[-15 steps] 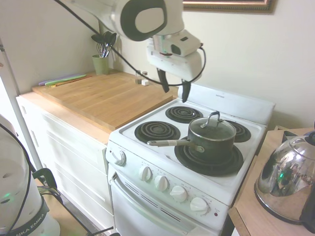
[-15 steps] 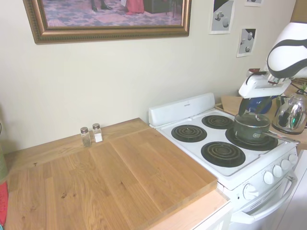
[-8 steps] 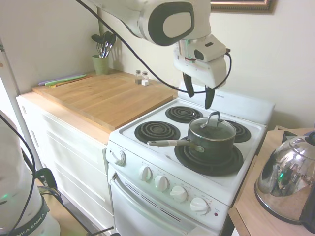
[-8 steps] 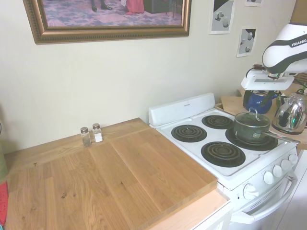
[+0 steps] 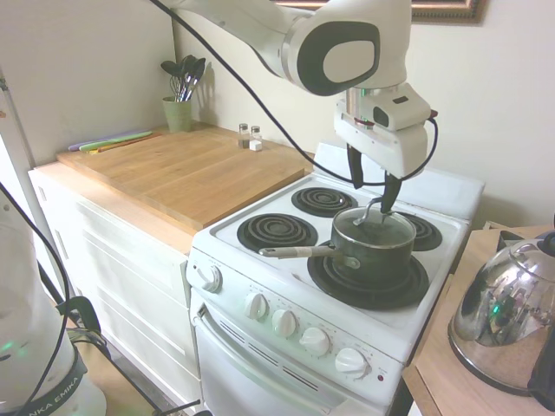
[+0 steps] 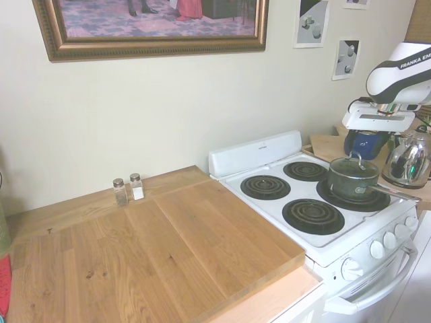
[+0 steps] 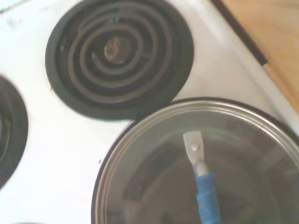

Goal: Uncover the lid of the pot

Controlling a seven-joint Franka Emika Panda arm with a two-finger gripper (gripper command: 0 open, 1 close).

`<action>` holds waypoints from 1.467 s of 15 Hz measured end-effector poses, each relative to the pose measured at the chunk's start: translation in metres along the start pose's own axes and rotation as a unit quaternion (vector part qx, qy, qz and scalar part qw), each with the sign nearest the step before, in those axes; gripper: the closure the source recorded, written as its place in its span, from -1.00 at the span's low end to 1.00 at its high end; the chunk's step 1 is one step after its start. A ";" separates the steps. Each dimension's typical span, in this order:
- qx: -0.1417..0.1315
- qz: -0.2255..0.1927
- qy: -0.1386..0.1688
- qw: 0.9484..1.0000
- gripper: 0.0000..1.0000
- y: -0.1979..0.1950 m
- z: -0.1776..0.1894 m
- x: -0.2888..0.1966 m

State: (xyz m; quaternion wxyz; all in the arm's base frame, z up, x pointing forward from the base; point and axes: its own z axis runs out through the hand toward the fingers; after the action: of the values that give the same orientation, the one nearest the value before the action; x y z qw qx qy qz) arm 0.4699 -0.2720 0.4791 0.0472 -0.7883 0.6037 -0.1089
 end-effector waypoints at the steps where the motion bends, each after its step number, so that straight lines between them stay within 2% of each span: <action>1: -0.002 -0.006 -0.003 1.000 1.00 -0.001 0.002 0.002; 7: -0.005 -0.034 -0.024 0.999 1.00 -0.006 0.014 0.003; 22: 0.000 -0.042 -0.033 0.999 1.00 -0.008 0.022 0.014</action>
State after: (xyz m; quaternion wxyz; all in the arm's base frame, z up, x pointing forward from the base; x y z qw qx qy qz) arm 0.4860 -0.2851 0.4606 0.0626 -0.8161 0.5682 -0.0850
